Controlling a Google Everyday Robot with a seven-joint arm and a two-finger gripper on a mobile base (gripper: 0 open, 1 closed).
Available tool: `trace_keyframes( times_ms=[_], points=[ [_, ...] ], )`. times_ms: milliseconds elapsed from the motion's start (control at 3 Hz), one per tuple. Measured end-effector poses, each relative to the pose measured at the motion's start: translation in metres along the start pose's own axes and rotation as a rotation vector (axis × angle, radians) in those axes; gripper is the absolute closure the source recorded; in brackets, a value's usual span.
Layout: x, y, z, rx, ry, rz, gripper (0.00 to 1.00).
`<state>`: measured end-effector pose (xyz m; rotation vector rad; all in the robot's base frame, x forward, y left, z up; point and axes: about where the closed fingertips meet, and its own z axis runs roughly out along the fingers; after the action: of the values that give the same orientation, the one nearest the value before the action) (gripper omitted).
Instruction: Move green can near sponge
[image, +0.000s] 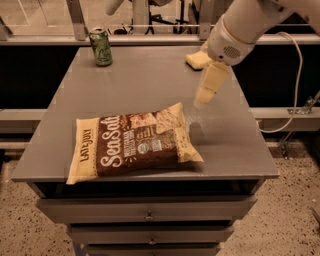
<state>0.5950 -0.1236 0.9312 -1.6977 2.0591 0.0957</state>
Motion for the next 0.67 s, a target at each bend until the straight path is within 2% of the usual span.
trace_keyframes(
  times_ms=[333, 667],
  points=[
    [-0.0500, -0.0672, 0.0287, 0.034, -0.113, -0.003, 0.00],
    [-0.0510, -0.0683, 0.0310, 0.036, -0.122, 0.001, 0.00]
  ],
)
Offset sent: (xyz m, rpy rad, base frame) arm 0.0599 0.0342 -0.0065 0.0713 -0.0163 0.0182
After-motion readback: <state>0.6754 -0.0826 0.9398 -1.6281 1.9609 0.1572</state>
